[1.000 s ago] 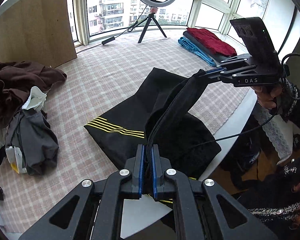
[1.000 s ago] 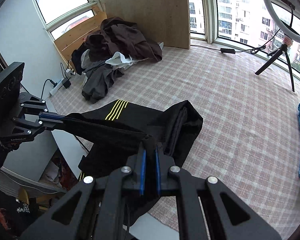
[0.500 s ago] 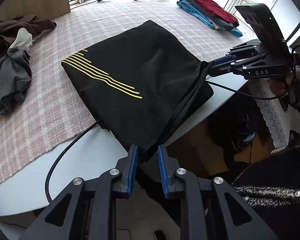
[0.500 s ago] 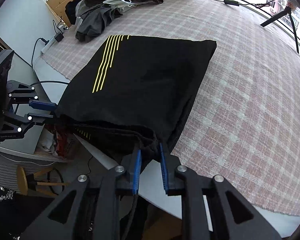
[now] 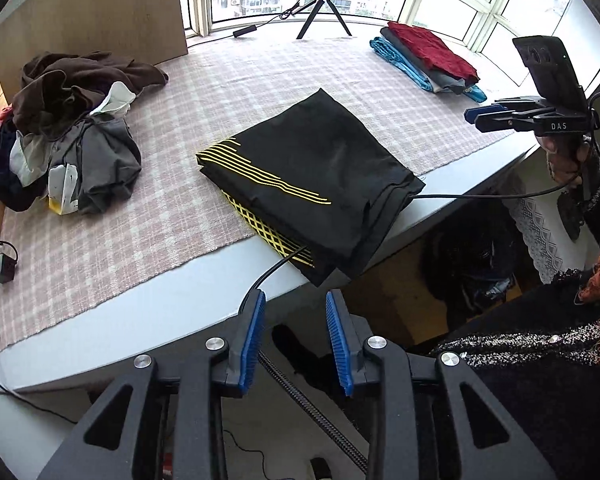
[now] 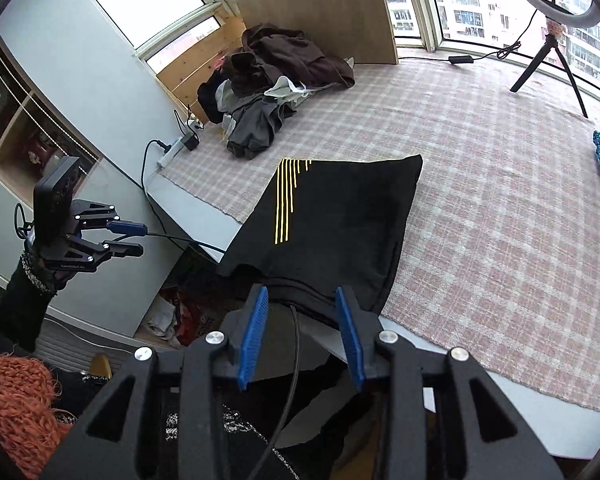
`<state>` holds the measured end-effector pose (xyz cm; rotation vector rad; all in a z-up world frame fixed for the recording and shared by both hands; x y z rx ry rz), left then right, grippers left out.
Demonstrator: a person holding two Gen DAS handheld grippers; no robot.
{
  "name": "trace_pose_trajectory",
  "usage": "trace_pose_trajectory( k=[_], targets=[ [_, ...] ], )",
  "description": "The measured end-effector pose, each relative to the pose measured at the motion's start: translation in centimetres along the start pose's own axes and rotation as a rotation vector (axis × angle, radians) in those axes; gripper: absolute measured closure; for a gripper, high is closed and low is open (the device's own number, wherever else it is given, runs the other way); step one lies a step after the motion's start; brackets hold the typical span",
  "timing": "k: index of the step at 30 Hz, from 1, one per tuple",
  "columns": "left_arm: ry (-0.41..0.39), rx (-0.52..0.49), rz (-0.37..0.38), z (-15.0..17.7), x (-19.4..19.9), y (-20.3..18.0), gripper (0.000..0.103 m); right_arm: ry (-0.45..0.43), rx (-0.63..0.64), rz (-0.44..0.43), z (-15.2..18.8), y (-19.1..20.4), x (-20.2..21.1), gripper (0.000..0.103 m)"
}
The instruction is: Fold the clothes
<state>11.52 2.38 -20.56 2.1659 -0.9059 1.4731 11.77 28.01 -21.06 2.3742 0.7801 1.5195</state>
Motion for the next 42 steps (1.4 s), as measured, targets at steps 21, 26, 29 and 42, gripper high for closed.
trace_pose_trajectory(
  k=[21,26,29,42],
  targets=[
    [0.000,0.231,0.091,3.1,-4.1,0.3,0.068,0.112,-0.043,0.078,1.5,-3.2,-6.2,0.053],
    [0.007,0.253,0.241,-0.8,-9.9,-2.2,0.067,0.177,-0.148,0.085,1.7,-6.0,-10.7,0.053],
    [0.041,0.263,0.285,-1.5,-12.0,-3.1,0.068,0.218,-0.174,0.083,2.2,-6.3,-12.5,0.053],
    [0.103,0.196,0.164,0.1,-12.0,-1.9,0.099,0.257,-0.074,0.265,3.5,-6.6,-11.0,0.078]
  ],
)
Point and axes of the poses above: each gripper's, at about its wrist camera, not at the fingertips, and x roughly against the way its jaws point, y to its left, z to its underside, the point moved 10 cm from there along -x, roughly the way its jaws point, and after that the axes turned 8 degrees about -x, right-handed, at the moved point
